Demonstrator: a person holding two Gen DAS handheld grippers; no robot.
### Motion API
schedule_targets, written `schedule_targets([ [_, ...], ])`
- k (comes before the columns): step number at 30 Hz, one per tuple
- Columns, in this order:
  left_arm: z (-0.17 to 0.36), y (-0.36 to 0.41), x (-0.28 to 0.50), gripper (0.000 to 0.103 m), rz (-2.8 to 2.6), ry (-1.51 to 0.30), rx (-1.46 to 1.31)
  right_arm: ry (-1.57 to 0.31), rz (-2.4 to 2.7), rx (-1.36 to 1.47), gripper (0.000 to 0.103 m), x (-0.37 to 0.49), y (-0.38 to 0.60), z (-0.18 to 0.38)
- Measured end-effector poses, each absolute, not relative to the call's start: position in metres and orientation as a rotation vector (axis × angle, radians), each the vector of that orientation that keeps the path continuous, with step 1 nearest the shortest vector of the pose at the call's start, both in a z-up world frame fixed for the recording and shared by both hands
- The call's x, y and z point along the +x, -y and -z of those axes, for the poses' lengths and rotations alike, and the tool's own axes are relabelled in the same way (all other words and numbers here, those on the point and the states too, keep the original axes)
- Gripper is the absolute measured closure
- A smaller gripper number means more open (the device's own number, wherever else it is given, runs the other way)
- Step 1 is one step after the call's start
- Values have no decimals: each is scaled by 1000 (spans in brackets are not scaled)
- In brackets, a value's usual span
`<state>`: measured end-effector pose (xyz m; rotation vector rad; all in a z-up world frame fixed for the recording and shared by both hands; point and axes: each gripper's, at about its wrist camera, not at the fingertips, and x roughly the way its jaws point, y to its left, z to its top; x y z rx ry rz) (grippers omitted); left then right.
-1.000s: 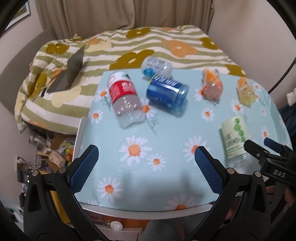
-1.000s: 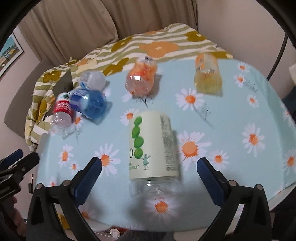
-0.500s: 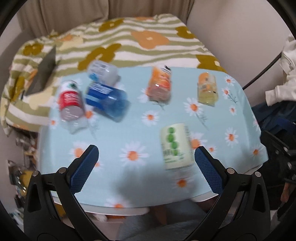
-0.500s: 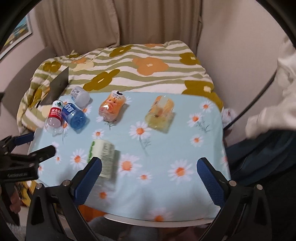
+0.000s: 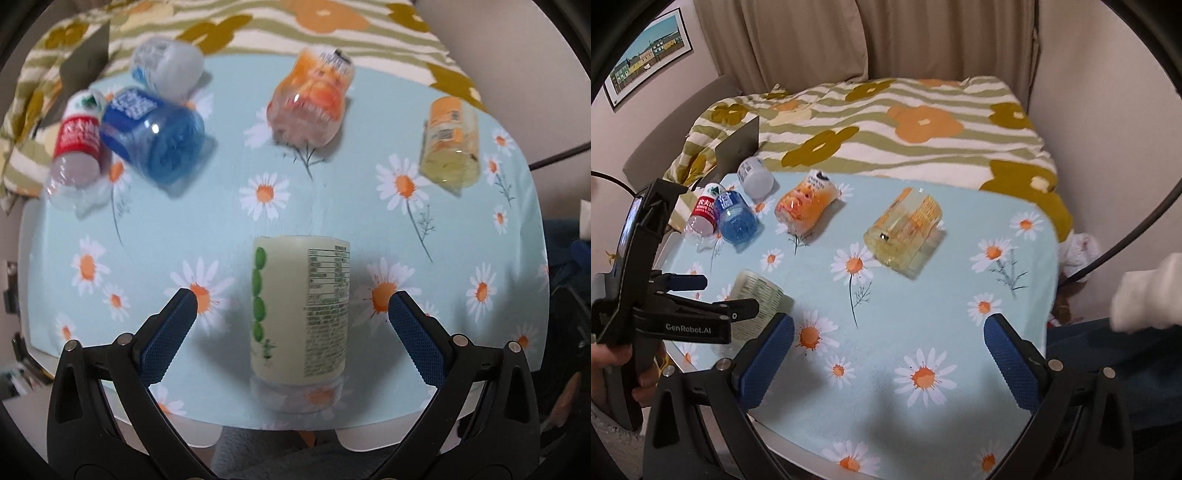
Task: Flip cup upright
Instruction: 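Rotate the held bottle with the left tool until its cap points down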
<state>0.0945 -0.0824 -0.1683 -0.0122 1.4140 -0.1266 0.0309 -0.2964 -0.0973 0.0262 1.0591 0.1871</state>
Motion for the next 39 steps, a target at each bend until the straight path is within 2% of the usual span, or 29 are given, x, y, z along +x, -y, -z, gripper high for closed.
schedule_targets([
  [6, 186, 78, 105, 1, 103, -1506, -29, -1096, -235, 40, 0, 47, 300, 123],
  [8, 191, 75, 107, 4, 94, -1525, -41, -1101, -244, 44, 0, 52, 300, 128],
  [10, 196, 71, 110, 15, 78, -1546, -45, -1106, -253, 47, 0, 56, 299, 131],
  [12, 200, 67, 113, 20, 73, -1561, -52, -1112, -262, 49, 0, 59, 297, 135],
  [15, 206, 63, 113, 36, 82, -1580, -59, -1122, -274, 50, 0, 63, 295, 140],
  [22, 201, 61, 112, 37, 111, -1563, -75, -1127, -278, 45, 0, 67, 290, 142],
  [27, 176, 60, 108, 38, 163, -1501, -92, -1112, -272, 43, 0, 66, 288, 133],
  [33, 134, 49, 90, 38, 208, -1320, -121, -1067, -257, 31, 0, 57, 288, 108],
  [39, 126, 44, 69, 37, 207, -1098, -102, -1044, -255, 44, 0, 46, 287, 99],
])
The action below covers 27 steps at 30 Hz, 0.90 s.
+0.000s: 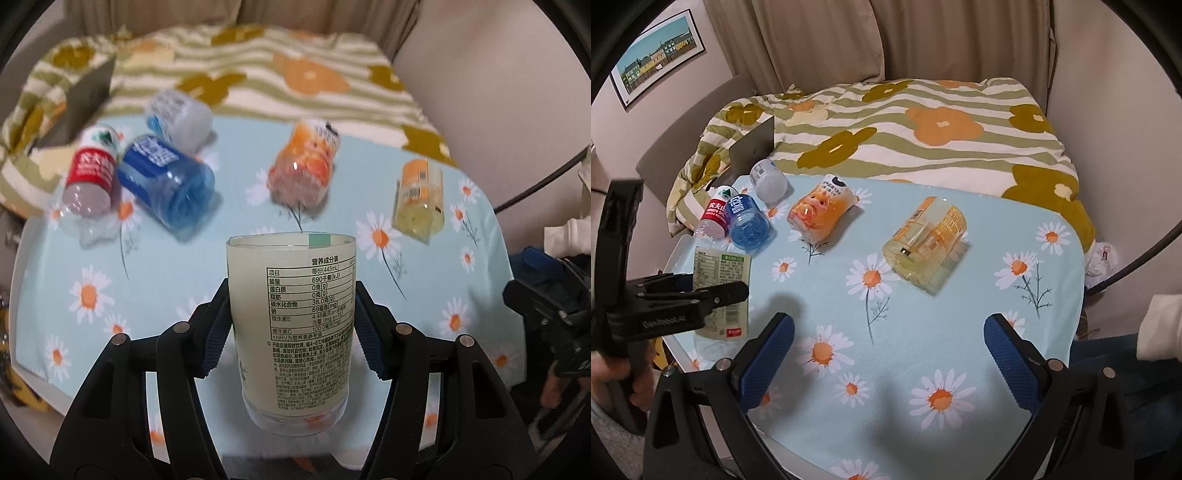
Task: Flip cup upright
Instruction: 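Rotate the held bottle with the left tool until its cap points down, then lower the upright bottle onto the tablecloth with the left tool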
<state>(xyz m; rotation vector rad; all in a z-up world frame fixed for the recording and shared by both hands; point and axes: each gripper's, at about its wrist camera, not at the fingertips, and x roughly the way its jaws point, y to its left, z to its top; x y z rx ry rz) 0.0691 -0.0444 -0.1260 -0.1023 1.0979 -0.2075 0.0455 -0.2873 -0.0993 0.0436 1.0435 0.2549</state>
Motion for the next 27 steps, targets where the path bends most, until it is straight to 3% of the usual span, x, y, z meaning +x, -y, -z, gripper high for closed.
schedule_targets([
  [6, 134, 53, 58, 37, 222, -856, -78, -1009, -242, 1, 0, 35, 280, 103],
  [13, 153, 65, 54, 37, 215, -710, -30, -952, -228, -38, 0, 26, 273, 111],
  [27, 169, 71, 32, 37, 211, -642, 37, -925, -216, -89, 0, 14, 264, 121],
])
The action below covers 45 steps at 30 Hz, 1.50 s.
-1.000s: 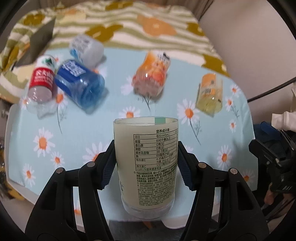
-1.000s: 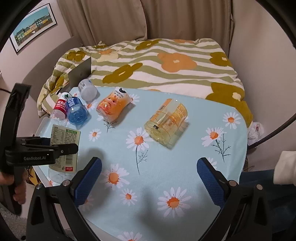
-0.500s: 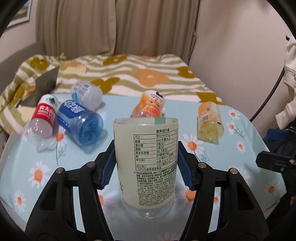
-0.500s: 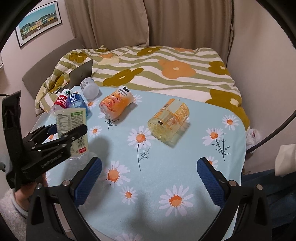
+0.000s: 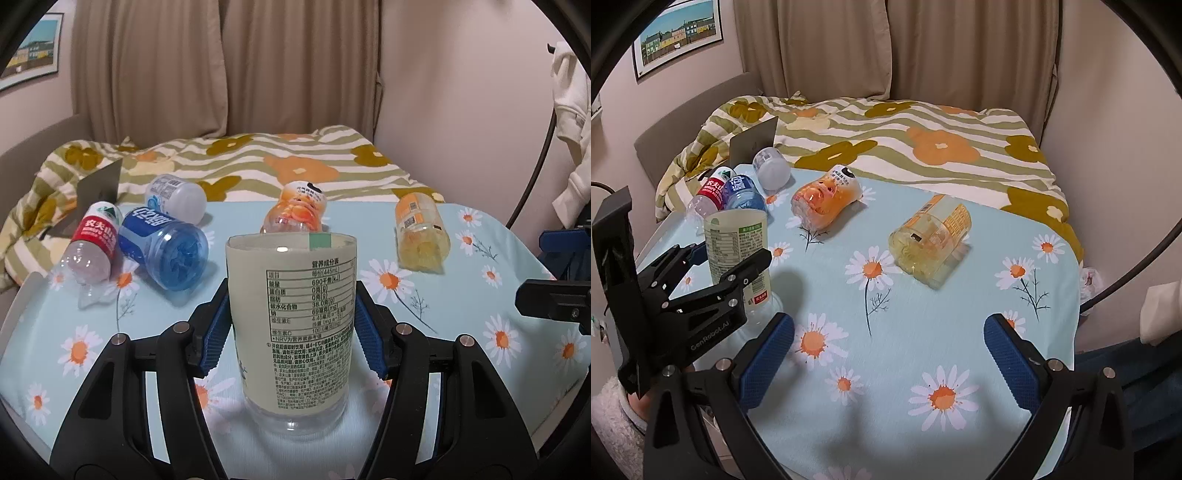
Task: Flip cup upright
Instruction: 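Lower the upright bottle onto the tablecloth with the left tool, then open the left tool and lift it away from the bottle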
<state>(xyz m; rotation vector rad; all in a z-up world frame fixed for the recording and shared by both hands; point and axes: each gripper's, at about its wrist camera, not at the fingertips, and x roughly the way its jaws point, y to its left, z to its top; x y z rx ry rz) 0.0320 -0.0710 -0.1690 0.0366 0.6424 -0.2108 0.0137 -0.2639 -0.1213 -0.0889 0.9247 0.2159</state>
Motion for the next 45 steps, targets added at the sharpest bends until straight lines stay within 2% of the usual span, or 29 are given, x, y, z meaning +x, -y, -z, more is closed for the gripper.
schedule_targets([
  [15, 163, 69, 15, 37, 210, -810, 51, -902, -224, -61, 0, 8, 256, 108],
  [26, 162, 68, 14, 37, 224, -850, 63, -901, -220, -45, 0, 2, 256, 106],
  [29, 162, 67, 15, 26, 227, -866, 56, -900, -215, -40, 0, 0, 257, 105],
  [30, 162, 67, 15, 8, 223, -872, 54, -899, -213, -38, 0, -1, 257, 104],
  [31, 162, 67, 15, 0, 213, -872, 56, -897, -209, -36, 0, -1, 257, 103],
  [39, 145, 63, 12, 0, 219, -858, 72, -885, -191, -19, 0, -6, 257, 95],
  [45, 104, 47, 2, 0, 202, -865, 68, -871, -187, 3, 0, -14, 250, 73],
])
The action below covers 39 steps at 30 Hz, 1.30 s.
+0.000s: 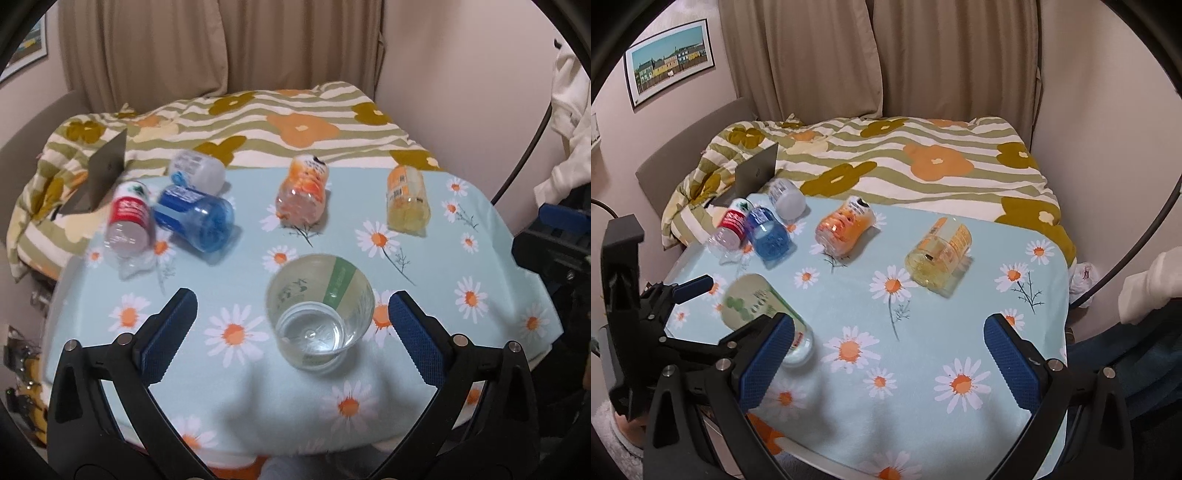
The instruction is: Flip cup upright
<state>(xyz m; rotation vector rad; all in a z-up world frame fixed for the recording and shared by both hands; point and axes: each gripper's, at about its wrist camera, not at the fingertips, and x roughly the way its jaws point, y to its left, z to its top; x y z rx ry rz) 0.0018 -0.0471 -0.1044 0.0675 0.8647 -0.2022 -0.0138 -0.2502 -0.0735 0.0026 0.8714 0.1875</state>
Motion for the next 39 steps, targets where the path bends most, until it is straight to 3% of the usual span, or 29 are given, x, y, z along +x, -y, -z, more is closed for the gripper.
schedule_targets([
  [14, 23, 2, -27, 0, 184, -926, 79, -928, -44, 60, 0, -44, 236, 20],
  [39, 9, -29, -47, 0, 168, -897, 55, -910, 90, 61, 0, -72, 219, 13],
])
